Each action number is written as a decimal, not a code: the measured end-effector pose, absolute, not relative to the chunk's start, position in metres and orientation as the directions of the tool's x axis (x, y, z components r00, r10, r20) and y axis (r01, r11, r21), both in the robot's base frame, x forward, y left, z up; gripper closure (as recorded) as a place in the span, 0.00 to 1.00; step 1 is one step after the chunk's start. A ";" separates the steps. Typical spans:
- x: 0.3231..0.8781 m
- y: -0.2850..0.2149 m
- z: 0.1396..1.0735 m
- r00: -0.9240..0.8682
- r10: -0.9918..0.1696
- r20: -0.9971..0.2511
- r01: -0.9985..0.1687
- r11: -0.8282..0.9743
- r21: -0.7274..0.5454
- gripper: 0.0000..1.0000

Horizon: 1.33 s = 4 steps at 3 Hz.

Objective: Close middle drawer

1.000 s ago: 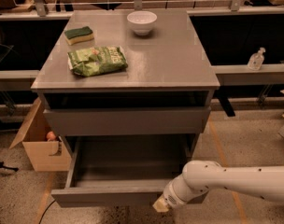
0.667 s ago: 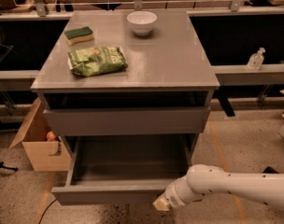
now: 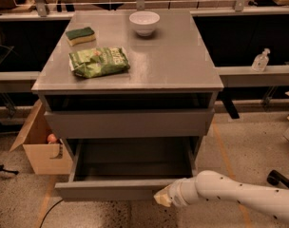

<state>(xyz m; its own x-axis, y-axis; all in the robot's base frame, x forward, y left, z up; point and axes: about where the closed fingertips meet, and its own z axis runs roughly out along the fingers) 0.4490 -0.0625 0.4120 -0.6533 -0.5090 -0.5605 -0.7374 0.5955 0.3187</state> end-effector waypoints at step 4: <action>0.508 -0.046 0.425 -0.540 -0.405 -0.737 -0.752 0.626 0.207 1.00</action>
Offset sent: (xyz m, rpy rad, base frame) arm 0.0780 0.0157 0.0208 0.0662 -0.3005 -0.0149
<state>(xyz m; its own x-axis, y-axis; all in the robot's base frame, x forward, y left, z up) 0.5082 -0.0459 0.4253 -0.5404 -0.4055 -0.7373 -0.7520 0.6258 0.2070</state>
